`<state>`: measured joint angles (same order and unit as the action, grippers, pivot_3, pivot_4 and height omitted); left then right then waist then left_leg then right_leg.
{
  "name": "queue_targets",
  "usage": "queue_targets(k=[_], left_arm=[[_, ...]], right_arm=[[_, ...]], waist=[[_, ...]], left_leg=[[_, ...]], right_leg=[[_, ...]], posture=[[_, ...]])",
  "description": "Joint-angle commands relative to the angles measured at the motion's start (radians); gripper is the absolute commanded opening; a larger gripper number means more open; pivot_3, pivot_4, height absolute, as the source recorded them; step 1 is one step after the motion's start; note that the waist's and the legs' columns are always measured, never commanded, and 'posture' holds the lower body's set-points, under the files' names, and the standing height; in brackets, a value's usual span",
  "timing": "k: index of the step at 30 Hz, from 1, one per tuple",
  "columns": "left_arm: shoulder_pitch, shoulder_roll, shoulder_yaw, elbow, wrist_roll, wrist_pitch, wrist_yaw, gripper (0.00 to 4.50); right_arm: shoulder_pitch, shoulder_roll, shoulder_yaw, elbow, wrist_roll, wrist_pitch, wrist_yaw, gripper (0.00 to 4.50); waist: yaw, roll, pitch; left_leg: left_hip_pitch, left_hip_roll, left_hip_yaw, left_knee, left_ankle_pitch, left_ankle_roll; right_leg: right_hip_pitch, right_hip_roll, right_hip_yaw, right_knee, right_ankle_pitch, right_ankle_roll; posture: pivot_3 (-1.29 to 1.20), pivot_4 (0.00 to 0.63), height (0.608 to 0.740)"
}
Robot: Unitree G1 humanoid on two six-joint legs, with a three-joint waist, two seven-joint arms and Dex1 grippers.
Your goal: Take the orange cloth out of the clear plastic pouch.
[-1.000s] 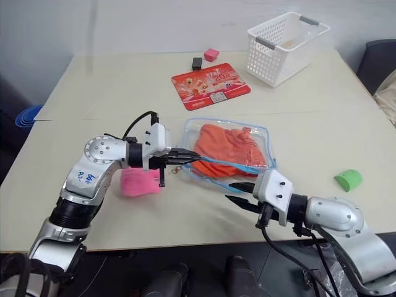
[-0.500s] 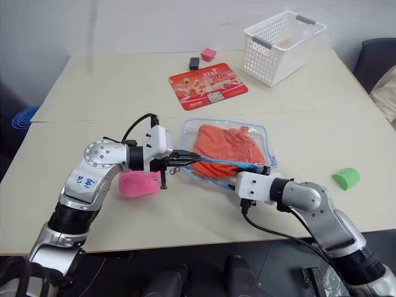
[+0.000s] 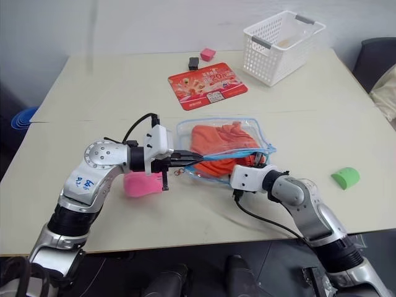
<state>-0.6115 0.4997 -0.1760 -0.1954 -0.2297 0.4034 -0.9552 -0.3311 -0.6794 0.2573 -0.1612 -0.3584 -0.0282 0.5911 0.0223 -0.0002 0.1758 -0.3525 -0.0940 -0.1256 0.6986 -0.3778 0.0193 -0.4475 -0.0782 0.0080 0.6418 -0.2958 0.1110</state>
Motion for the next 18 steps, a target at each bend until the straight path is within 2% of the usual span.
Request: queue_targets(k=[1,6,11,14,18], left_arm=[[0.000,-0.010,0.010,-0.052,-0.027,0.005,0.014,0.00],[-0.011,-0.025,0.010,-0.062,-0.038,0.026,0.026,0.00],[-0.012,-0.033,0.007,-0.073,-0.046,0.039,0.034,0.00],[-0.015,-0.039,0.011,-0.075,-0.052,0.050,0.041,0.00],[-0.019,-0.050,0.021,-0.073,-0.062,0.070,0.060,0.00]], right_arm=[[-0.028,-0.037,0.040,0.046,-0.122,-0.088,-0.036,4.49],[-0.103,0.013,0.099,0.169,-0.254,-0.129,-0.122,4.49],[-0.159,0.094,0.134,0.320,-0.301,-0.134,-0.194,4.49],[-0.168,0.115,0.151,0.381,-0.298,-0.160,-0.199,3.61],[-0.163,0.118,0.159,0.385,-0.288,-0.188,-0.192,2.14]], waist=[[0.000,0.000,0.000],[-0.002,0.000,0.000],[-0.009,0.000,-0.001],[-0.016,-0.002,-0.002],[-0.022,-0.002,-0.004]], left_leg=[[0.000,0.000,0.000,0.000,0.000,0.000],[0.001,0.000,0.000,0.000,0.000,0.000],[0.001,0.000,0.001,0.000,0.000,-0.001],[0.002,0.000,0.001,0.000,0.000,-0.001],[0.002,0.000,0.000,0.000,0.000,-0.001]], right_leg=[[0.000,0.000,0.000,0.000,0.000,0.000],[0.000,0.000,0.000,0.001,0.000,0.000],[0.000,0.000,0.000,0.002,0.000,0.000],[0.001,0.000,0.000,0.002,0.000,0.000],[0.002,0.000,0.000,0.002,0.000,0.000]], posture=[[0.00,0.150,0.740],[0.00,0.150,0.740],[0.00,0.150,0.740],[0.00,0.150,0.740],[0.00,0.150,0.740]])
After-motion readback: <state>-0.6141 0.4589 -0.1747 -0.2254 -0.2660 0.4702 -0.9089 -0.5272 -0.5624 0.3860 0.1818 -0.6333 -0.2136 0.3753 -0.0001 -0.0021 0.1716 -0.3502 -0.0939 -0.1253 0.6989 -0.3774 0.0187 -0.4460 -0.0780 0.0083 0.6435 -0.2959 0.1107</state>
